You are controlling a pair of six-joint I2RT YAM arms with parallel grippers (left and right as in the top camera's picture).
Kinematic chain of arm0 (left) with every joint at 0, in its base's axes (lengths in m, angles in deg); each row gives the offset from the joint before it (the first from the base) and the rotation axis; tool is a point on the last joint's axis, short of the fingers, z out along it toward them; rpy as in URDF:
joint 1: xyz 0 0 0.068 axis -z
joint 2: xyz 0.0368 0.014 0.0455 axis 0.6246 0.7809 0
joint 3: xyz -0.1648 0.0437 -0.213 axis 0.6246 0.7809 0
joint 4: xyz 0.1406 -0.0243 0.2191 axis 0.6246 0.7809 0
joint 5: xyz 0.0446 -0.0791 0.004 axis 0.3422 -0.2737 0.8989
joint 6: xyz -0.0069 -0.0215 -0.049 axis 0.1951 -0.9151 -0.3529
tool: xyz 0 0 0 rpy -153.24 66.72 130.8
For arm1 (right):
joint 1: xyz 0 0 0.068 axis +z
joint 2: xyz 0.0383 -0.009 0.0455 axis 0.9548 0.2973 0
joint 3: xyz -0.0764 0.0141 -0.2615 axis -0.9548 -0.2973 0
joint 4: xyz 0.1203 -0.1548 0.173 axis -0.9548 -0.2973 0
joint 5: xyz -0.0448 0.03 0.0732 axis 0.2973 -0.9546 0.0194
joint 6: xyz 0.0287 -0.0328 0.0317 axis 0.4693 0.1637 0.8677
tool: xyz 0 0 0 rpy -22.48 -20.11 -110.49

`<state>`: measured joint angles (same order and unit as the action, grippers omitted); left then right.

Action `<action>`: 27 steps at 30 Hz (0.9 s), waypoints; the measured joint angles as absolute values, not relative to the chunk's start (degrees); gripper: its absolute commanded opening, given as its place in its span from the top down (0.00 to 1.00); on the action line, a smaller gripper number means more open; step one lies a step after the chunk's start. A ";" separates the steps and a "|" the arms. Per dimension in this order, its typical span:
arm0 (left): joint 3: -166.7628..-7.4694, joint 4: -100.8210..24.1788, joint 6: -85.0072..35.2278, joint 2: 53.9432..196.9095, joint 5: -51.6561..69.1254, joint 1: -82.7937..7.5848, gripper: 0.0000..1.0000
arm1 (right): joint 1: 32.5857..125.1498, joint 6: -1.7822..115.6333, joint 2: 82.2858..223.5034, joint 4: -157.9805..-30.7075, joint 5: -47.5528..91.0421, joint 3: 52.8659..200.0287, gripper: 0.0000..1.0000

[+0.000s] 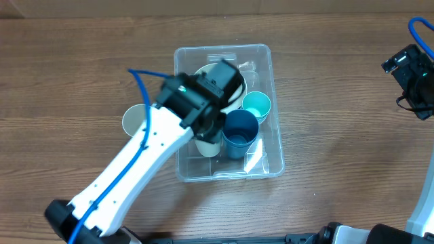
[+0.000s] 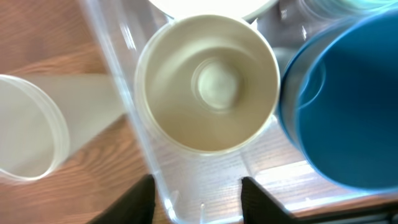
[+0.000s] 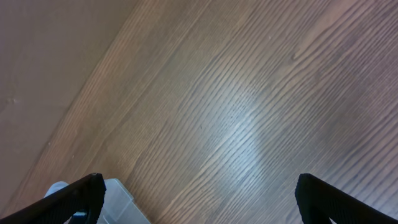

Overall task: Pack container
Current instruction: 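Lower the beige cup into the bin's front-left corner and release, then grasp the remaining beige cup with the left gripper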

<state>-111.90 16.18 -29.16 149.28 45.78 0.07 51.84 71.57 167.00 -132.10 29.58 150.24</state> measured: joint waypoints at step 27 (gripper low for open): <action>-86.48 -2.33 -12.86 147.47 32.49 -40.89 0.60 | 51.84 71.55 167.00 -132.10 29.58 150.22 0.00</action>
